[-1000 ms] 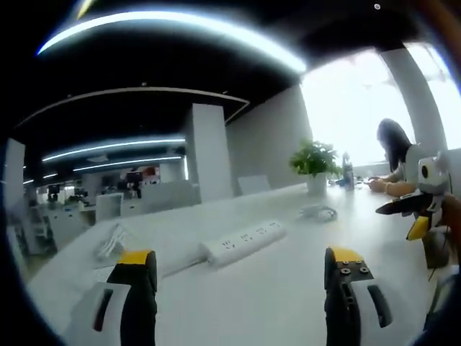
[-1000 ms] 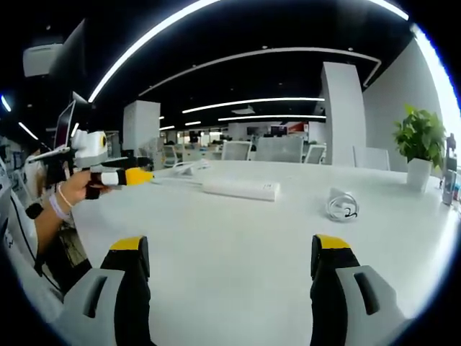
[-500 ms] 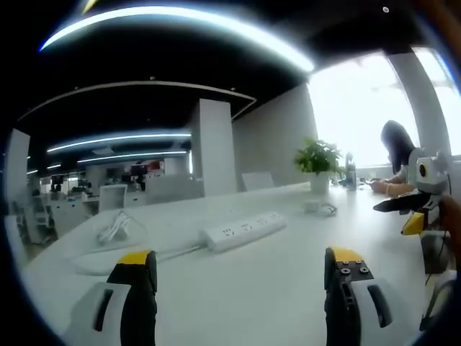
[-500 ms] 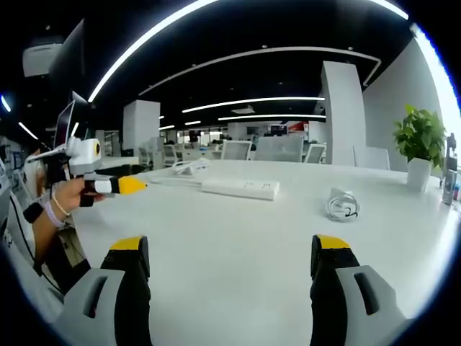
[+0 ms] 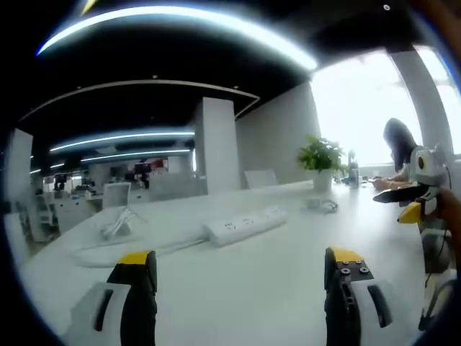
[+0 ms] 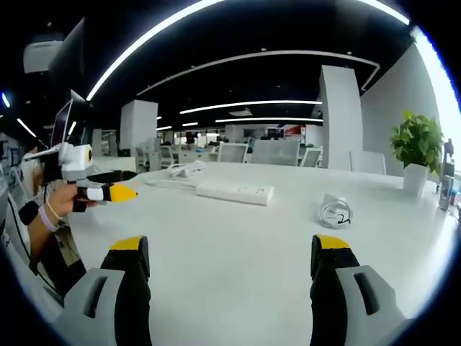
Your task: Straighten the power strip on the desk, plug the charger into it
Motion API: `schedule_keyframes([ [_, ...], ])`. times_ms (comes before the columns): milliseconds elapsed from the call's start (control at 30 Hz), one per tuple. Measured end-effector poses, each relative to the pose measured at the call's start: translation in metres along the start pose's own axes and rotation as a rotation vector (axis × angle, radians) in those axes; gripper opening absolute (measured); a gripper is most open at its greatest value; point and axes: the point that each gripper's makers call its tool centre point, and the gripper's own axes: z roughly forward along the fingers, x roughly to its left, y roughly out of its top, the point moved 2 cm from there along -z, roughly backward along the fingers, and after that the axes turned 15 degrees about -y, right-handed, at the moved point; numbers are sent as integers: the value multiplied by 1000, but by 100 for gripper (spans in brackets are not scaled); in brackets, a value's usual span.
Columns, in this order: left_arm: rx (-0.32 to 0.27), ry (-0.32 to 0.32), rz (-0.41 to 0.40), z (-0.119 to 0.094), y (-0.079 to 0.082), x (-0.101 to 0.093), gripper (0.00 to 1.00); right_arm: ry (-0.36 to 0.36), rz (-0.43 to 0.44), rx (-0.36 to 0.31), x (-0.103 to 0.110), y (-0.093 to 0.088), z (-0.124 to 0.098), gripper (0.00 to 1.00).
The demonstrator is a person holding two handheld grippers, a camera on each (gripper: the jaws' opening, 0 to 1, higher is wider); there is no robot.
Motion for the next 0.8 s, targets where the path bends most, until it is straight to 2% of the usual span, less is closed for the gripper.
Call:
schedule_keyframes([
  [800, 9, 32, -25, -18, -11, -4, 99, -16, -3, 5, -9, -2, 6, 92],
])
